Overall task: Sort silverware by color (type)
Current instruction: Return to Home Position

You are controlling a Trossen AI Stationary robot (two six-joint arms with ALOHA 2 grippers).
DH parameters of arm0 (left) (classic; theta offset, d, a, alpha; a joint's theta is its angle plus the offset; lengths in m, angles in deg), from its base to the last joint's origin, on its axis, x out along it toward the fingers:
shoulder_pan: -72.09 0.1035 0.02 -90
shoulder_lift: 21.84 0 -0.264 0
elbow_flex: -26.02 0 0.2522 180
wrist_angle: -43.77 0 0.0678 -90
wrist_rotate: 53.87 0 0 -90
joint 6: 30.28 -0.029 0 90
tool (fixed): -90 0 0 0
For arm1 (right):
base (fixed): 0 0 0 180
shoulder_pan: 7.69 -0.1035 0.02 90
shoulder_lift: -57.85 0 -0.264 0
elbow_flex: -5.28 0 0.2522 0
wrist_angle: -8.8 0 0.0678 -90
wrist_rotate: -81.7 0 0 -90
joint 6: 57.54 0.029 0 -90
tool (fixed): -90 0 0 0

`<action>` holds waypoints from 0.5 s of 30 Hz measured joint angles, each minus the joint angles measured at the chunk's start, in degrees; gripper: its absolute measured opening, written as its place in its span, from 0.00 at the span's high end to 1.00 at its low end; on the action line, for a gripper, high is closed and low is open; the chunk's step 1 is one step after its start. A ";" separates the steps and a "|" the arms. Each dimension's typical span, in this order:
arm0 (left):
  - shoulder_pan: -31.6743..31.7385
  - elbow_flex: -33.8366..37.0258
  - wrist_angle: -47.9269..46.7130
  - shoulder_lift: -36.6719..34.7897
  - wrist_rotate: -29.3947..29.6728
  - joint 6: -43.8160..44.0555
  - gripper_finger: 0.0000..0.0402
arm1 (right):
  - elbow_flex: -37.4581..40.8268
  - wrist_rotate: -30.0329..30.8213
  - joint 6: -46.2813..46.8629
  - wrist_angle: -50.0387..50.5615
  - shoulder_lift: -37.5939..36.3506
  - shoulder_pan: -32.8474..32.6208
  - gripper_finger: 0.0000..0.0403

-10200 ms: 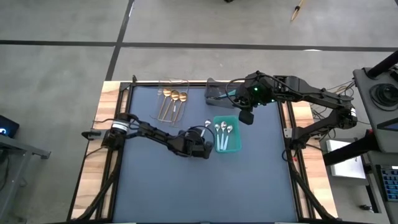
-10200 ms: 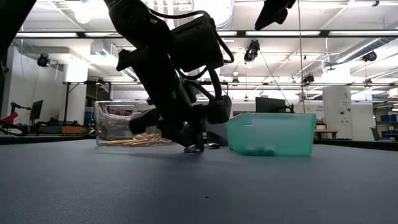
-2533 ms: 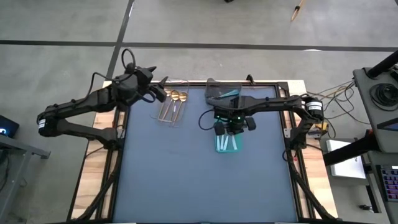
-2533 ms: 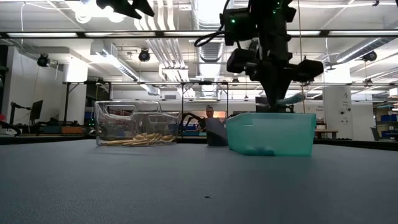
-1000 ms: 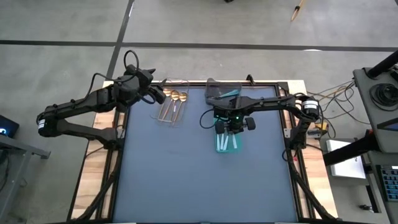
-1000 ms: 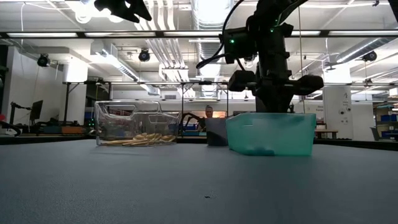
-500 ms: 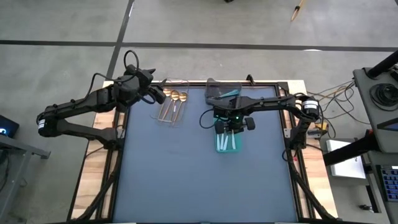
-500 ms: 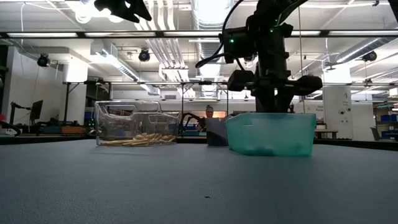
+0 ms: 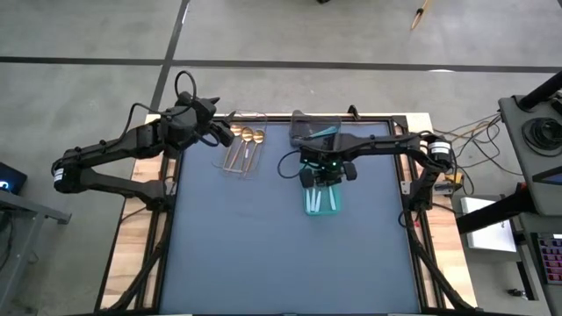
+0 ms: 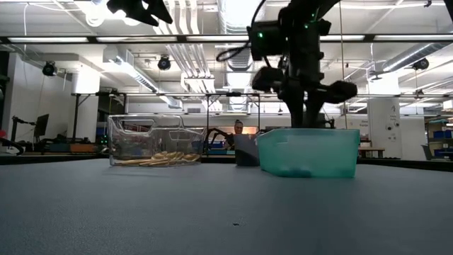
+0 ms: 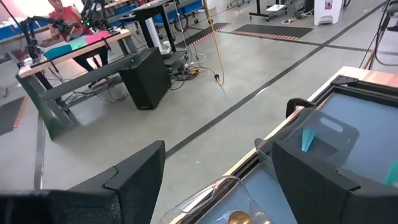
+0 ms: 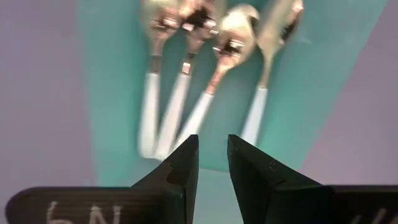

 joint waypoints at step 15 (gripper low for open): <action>-0.22 0.00 0.36 1.20 -15.05 11.79 0.31 | -7.22 8.00 -22.88 -7.71 -5.59 -4.84 0.84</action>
